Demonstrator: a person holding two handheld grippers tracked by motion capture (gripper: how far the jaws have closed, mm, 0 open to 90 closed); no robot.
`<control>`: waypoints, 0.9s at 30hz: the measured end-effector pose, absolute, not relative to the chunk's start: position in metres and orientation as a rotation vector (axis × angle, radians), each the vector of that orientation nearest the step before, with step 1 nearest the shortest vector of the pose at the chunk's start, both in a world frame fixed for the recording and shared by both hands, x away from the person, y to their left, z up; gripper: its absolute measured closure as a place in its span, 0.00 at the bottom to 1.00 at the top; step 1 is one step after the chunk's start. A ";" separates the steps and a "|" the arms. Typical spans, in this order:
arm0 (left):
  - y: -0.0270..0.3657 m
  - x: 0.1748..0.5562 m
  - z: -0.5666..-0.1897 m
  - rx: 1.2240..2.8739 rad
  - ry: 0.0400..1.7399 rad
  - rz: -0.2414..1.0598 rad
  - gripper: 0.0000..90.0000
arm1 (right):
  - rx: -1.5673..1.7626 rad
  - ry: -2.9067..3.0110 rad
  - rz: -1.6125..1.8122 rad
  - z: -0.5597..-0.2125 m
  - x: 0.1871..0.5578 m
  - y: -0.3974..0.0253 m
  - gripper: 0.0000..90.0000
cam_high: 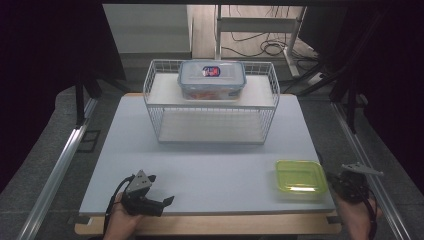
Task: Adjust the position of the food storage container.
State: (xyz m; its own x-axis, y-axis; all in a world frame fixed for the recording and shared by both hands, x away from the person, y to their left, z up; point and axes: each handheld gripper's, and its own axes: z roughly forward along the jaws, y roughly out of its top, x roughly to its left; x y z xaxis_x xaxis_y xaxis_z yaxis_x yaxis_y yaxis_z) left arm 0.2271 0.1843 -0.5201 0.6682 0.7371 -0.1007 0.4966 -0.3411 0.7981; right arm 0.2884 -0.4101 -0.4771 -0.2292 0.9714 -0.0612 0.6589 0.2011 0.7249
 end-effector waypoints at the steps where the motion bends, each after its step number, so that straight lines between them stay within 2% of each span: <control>1: 0.184 0.227 -0.520 2.015 0.955 0.351 0.05 | 1.513 1.966 0.795 -0.477 0.288 -0.410 0.99; 27: 0.182 0.229 -0.522 2.023 0.965 0.339 0.05 | 1.426 2.166 0.892 -0.483 0.298 -0.348 0.99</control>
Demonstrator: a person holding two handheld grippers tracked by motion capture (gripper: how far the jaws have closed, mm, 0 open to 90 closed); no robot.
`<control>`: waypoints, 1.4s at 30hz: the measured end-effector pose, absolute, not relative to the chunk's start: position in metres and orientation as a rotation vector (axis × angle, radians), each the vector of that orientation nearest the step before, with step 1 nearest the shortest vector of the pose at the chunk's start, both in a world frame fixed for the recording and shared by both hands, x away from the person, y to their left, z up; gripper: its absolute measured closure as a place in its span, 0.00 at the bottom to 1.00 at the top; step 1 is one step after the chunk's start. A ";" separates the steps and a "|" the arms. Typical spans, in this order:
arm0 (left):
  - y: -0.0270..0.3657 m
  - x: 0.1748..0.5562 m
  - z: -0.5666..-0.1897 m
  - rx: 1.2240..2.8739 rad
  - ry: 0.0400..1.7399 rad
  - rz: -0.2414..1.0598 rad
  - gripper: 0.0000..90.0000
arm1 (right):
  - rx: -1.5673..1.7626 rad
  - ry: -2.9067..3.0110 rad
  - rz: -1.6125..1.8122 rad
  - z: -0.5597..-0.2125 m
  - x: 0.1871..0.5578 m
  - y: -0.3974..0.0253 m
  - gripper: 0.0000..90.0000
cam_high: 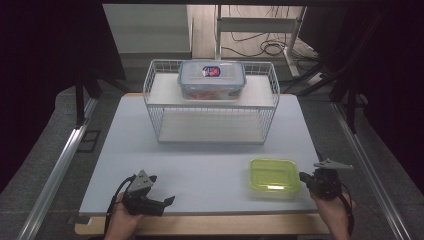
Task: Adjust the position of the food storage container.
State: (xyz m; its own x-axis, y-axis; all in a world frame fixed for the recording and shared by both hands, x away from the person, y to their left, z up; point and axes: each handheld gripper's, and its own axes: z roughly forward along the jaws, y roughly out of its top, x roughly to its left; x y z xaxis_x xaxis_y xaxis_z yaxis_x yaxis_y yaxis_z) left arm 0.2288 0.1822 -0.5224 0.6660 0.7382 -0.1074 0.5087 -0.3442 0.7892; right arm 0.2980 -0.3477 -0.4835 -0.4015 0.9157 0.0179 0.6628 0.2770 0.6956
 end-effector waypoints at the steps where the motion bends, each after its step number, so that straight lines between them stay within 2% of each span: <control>1: 0.182 0.229 -0.522 2.024 0.965 0.340 0.05 | 1.424 2.171 0.897 -0.483 0.299 -0.345 0.99; 31: 0.183 0.230 -0.524 2.030 0.981 0.339 0.05 | 1.209 2.423 1.011 -0.486 0.320 -0.242 0.99; 42: 0.184 0.230 -0.524 2.035 0.982 0.338 0.05 | 1.136 2.500 1.034 -0.488 0.316 -0.213 0.99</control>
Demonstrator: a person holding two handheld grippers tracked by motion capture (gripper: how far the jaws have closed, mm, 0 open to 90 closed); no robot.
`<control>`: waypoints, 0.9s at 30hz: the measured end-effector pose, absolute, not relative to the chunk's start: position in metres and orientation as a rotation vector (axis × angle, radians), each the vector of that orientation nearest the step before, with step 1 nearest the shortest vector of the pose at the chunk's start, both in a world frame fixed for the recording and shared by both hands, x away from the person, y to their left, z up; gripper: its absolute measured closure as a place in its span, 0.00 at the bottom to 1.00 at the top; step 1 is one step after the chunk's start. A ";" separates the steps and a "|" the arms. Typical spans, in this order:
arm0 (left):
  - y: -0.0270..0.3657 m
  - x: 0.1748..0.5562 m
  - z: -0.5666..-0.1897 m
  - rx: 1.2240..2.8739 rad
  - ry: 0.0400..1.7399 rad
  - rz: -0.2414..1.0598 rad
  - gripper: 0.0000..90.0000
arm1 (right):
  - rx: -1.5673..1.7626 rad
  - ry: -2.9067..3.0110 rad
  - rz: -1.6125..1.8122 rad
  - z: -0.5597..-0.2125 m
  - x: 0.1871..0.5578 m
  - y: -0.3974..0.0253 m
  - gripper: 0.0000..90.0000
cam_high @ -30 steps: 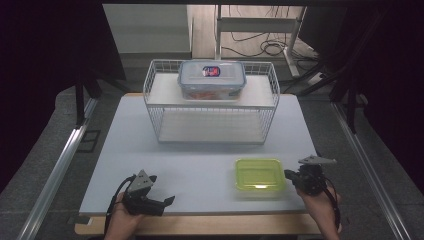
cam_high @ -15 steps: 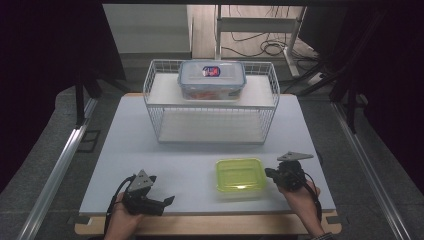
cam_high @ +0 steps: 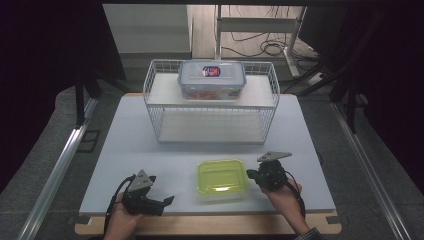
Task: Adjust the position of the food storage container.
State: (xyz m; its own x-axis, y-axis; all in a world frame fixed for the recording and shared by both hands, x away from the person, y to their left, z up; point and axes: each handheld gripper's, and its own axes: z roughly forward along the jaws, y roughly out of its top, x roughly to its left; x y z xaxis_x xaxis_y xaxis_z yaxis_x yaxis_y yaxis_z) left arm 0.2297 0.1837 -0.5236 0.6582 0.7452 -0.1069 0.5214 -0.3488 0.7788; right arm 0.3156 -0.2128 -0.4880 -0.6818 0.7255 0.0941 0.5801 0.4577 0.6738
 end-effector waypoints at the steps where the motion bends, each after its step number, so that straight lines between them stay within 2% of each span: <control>1: 0.184 0.230 -0.524 2.036 0.981 0.337 0.05 | 1.134 2.503 1.035 -0.488 0.315 -0.212 0.99; 5: 0.184 0.230 -0.523 2.038 0.982 0.340 0.05 | 1.127 2.510 1.043 -0.487 0.312 -0.213 0.99; 8: 0.185 0.230 -0.524 2.034 0.987 0.337 0.05 | 1.107 2.481 1.026 -0.483 0.310 -0.217 0.91; 15: 0.186 0.230 -0.524 2.036 0.989 0.337 0.05 | 1.076 2.434 1.064 -0.477 0.305 -0.229 0.61; 27: 0.187 0.230 -0.525 2.033 0.992 0.337 0.05 | 0.997 2.377 1.146 -0.474 0.299 -0.243 0.23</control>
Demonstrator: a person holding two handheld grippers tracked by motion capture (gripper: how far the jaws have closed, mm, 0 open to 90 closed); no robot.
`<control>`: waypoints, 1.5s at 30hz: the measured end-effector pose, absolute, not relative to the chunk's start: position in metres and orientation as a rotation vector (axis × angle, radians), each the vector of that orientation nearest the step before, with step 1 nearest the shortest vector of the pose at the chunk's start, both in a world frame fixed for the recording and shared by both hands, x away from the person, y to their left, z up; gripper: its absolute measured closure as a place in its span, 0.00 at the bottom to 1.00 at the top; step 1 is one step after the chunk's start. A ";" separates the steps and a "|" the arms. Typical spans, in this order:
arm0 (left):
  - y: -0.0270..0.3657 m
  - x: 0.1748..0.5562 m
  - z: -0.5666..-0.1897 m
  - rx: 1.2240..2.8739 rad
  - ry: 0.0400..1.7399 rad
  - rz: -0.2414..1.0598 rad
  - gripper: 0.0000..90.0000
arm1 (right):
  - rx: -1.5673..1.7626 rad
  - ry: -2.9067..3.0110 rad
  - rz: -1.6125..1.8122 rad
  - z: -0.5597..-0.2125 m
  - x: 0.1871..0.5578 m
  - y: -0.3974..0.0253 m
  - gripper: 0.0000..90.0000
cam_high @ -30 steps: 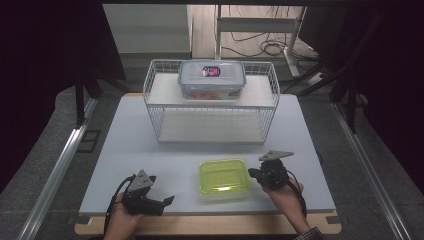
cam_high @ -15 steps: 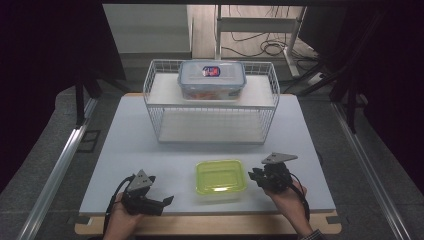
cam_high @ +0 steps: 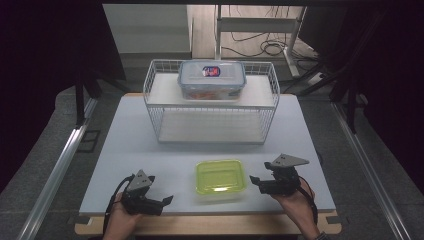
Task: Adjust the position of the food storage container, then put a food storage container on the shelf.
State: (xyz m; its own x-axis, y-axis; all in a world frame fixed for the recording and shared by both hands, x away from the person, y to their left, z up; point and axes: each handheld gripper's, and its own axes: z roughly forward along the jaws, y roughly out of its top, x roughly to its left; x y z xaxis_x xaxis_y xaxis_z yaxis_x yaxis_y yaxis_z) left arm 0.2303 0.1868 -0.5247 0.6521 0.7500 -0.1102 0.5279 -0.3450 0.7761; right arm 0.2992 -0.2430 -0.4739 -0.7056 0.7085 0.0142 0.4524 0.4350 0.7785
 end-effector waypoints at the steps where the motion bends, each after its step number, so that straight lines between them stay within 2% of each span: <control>1: 0.187 0.230 -0.525 2.033 0.992 0.337 0.05 | 1.004 2.368 1.158 -0.475 0.299 -0.244 0.20; 12: 0.187 0.231 -0.525 2.034 0.992 0.336 0.05 | 1.012 2.380 1.171 -0.483 0.303 -0.248 0.05; 25: 0.186 0.231 -0.525 2.035 0.990 0.336 0.05 | 1.130 2.481 1.178 -0.485 0.306 -0.233 0.01; 31: 0.186 0.231 -0.526 2.038 0.991 0.337 0.05 | 1.229 2.537 1.252 -0.484 0.315 -0.226 0.12; 38: 0.186 0.231 -0.525 2.038 0.993 0.340 0.05 | 1.431 2.547 1.299 -0.494 0.330 -0.222 0.41; 45: 0.187 0.231 -0.525 2.041 0.989 0.341 0.05 | 1.631 2.565 1.365 -0.502 0.345 -0.221 0.63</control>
